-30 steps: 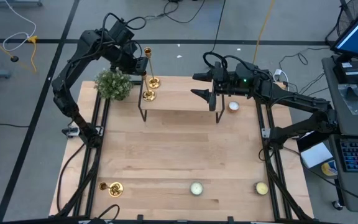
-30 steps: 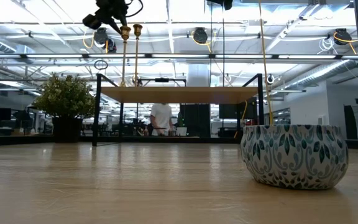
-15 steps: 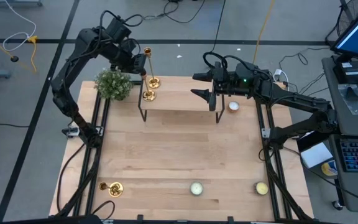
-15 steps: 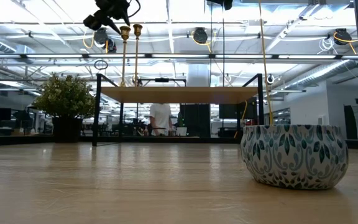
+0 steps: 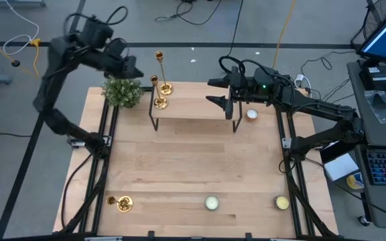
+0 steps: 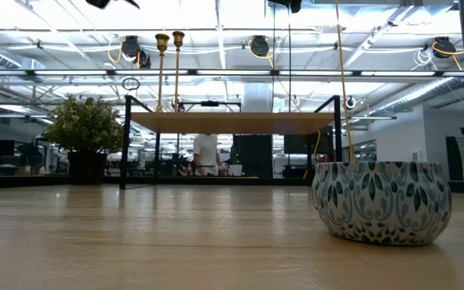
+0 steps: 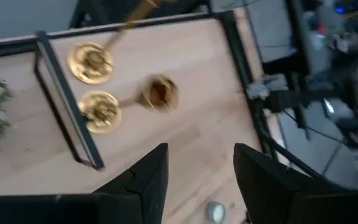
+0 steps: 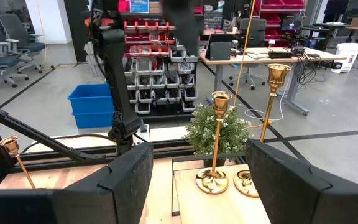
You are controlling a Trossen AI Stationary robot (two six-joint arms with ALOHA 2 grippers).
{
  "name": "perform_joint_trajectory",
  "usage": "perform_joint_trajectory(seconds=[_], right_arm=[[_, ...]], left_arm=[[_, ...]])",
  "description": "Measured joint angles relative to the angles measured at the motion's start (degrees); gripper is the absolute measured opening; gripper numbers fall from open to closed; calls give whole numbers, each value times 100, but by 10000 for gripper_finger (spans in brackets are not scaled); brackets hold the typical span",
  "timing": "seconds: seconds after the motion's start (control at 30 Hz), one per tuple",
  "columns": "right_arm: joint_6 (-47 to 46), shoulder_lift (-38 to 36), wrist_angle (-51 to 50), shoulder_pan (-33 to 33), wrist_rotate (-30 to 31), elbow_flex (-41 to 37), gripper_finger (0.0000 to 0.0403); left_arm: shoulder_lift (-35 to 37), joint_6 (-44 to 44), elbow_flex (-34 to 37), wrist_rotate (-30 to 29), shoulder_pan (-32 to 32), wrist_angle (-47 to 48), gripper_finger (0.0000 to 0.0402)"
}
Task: Pick & Place candle stick holders
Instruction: Put the gold candle holder on the shelf
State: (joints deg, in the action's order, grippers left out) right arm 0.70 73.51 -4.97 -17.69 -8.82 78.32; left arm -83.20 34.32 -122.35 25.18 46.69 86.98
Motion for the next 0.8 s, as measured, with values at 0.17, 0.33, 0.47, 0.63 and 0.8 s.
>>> perform_joint_trajectory(seconds=[0.17,0.33,0.47,0.63,0.8], right_arm=[[6,-1,0,0,-5,0,249],[10,1,0,0,-16,0,249],[1,1,-1,0,-16,0,249],[-48,1,-2,0,-18,0,249],[-152,1,-2,0,-20,0,249]], left_arm=[[504,392,-2,-11,-723,315,182],[829,808,-2,-480,-1842,303,182],[910,1177,-2,-1003,-2830,306,182],[811,1458,-2,-1189,-3937,306,182],[600,1846,55,-1305,-4956,291,182]])
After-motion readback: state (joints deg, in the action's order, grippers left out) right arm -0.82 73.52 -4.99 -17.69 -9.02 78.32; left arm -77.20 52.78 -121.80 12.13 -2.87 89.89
